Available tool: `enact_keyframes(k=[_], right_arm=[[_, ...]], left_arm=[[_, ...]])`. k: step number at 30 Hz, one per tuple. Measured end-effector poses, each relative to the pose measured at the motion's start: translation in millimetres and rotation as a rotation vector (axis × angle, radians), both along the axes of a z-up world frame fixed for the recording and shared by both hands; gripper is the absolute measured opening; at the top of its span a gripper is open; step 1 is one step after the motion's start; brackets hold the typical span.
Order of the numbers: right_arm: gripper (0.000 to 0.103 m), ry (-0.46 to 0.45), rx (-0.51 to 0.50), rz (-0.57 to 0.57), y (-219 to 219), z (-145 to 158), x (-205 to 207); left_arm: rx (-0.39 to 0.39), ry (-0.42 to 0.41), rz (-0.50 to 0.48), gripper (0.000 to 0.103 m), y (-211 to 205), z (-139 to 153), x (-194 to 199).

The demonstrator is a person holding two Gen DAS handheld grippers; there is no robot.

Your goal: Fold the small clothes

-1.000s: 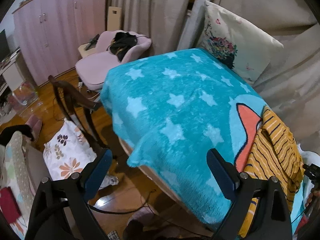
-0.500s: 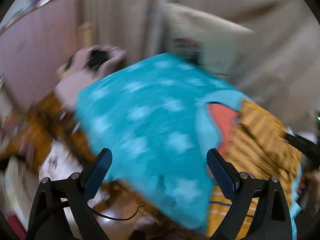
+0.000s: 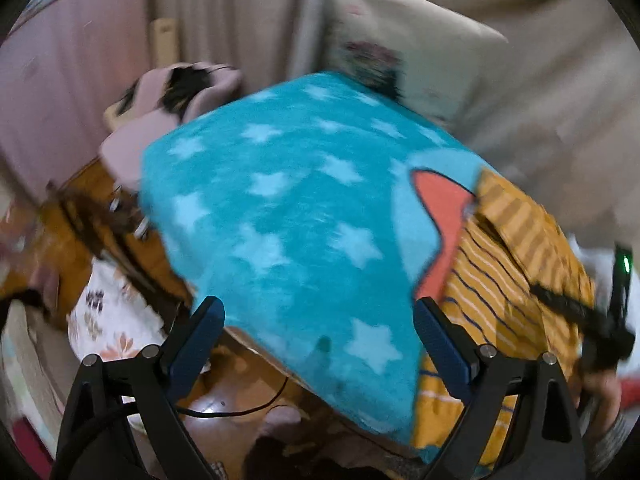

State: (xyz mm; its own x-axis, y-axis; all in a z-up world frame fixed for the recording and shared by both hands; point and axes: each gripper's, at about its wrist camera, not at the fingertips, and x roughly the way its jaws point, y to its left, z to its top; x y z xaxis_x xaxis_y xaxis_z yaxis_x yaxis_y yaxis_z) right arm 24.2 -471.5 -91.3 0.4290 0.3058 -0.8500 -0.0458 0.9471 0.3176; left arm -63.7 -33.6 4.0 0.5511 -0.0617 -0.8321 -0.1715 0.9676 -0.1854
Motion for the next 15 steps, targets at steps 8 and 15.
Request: enact_keyframes(k=[8, 15], right_arm=[[0.042, -0.033, 0.011, 0.189, 78.2, 0.8, 4.2], [0.041, 0.064, -0.007, 0.370, 180.2, -30.4, -5.7]], left_arm=[[-0.076, 0.062, 0.099, 0.095, 40.5, -25.3, -3.3], [-0.055, 0.047, 0.041, 0.095, 38.5, -25.3, -2.2]])
